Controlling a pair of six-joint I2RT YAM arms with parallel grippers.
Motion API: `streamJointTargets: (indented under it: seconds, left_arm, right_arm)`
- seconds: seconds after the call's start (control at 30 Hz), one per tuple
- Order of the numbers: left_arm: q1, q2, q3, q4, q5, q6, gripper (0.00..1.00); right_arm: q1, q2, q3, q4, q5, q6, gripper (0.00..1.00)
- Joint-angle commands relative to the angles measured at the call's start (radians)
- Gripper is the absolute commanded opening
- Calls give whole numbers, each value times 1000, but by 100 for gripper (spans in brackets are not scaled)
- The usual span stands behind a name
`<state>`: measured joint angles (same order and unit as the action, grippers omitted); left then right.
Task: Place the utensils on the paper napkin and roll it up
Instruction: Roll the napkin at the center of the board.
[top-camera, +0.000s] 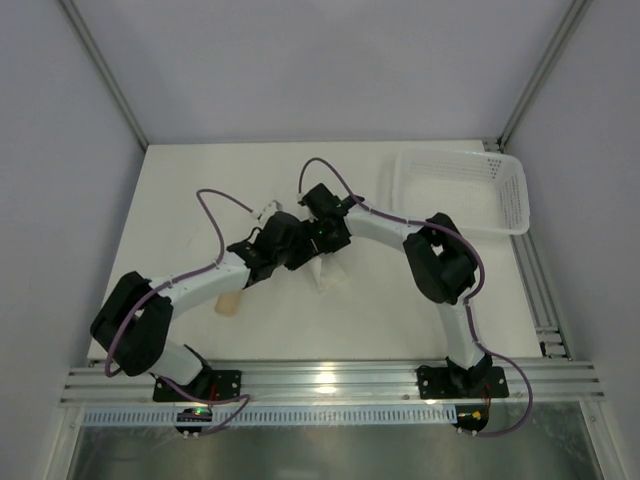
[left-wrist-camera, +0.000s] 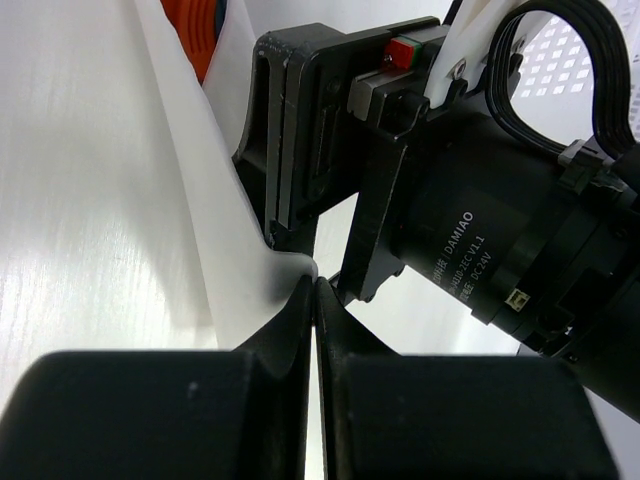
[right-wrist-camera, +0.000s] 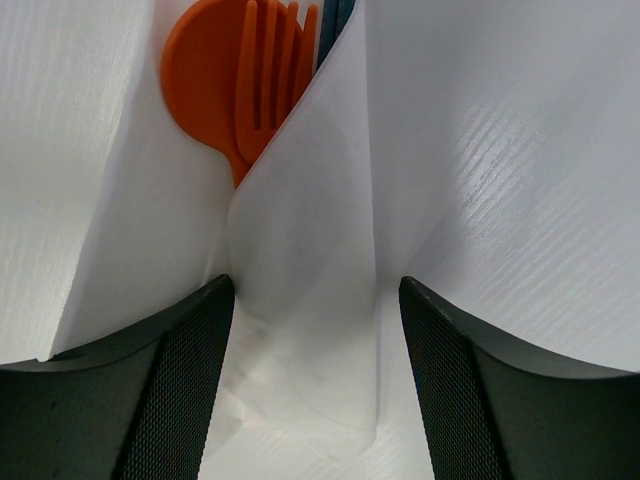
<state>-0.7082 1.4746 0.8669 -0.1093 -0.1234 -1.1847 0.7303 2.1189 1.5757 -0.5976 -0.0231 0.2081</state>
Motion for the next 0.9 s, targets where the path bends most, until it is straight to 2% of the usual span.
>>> streamJointTargets:
  seconds: [0.0, 0.37, 0.67, 0.87]
  left_arm:
    - [-11, 21, 60, 91, 22, -7, 0]
    - [-20, -71, -12, 10, -33, -13, 0]
    - [-20, -191, -111, -69, -62, -13, 0]
    - [-20, -200, -138, -61, -61, -26, 0]
  right_arm:
    - [14, 108, -40, -13, -58, 16, 72]
    - [12, 56, -46, -10, -116, 20, 73]
    - [-8, 6, -43, -8, -175, 42, 79]
    - [-29, -33, -65, -1, -207, 40, 81]
